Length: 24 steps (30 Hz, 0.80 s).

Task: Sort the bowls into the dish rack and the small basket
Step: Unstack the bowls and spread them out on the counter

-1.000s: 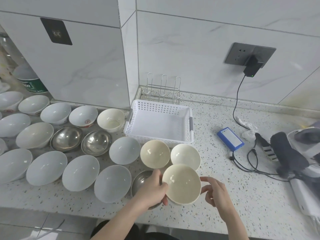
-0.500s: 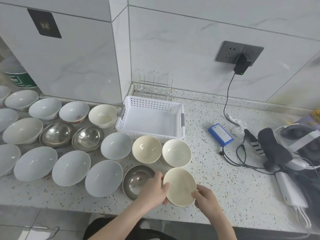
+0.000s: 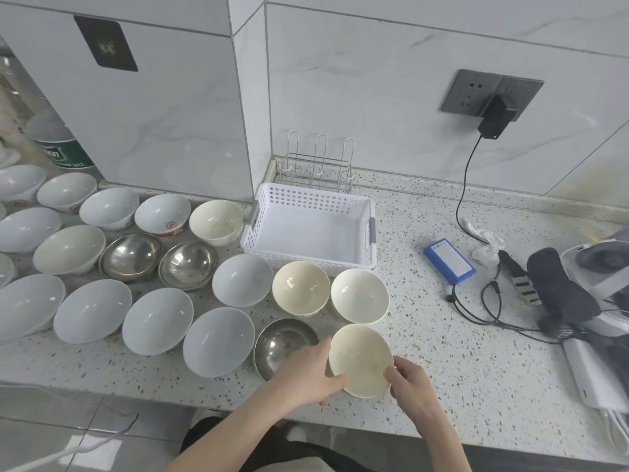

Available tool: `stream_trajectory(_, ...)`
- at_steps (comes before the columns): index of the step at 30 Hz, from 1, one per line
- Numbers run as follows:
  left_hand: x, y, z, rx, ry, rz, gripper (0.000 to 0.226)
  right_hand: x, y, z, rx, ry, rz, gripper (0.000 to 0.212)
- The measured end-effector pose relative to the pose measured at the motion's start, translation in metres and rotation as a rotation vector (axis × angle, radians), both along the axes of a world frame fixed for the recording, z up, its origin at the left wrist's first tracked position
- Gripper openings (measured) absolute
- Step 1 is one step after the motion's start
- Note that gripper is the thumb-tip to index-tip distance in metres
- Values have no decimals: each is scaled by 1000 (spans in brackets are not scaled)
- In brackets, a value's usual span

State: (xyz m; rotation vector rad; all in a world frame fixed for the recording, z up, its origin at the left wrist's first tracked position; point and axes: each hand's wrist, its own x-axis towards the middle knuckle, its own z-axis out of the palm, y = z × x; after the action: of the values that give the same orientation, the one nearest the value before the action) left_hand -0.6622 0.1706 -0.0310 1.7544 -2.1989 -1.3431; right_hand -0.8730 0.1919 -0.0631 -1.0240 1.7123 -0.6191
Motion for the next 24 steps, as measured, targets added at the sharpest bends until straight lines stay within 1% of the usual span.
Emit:
stream_trajectory(4, 7, -2, 0, -56, -19, 47, 67, 2, -1, 1, 6, 10, 3, 26)
stream_trajectory(5, 9, -2, -1, -89, -23, 73, 63, 2, -1, 2, 6, 14, 7, 25)
stream_trajectory(8, 15, -5, -4, -199, -61, 172, 34, 3, -1, 3, 10, 26, 25, 27)
stream_trajectory(11, 19, -9, -7, -260, -116, 233, 23, 5, -2, 3, 16, 39, 37, 27)
stream_trajectory(16, 19, -11, -11, -250, -184, 240, 20, 3, -5, 4, 48, 44, 58, 27)
stream_trajectory(21, 19, -10, -9, -194, -242, 152, 20, -1, -6, 6, 86, 13, 72, 28)
stream_trajectory(24, 21, -3, -7, -149, -253, 86, 23, -2, -6, 7, 95, -9, 53, 22)
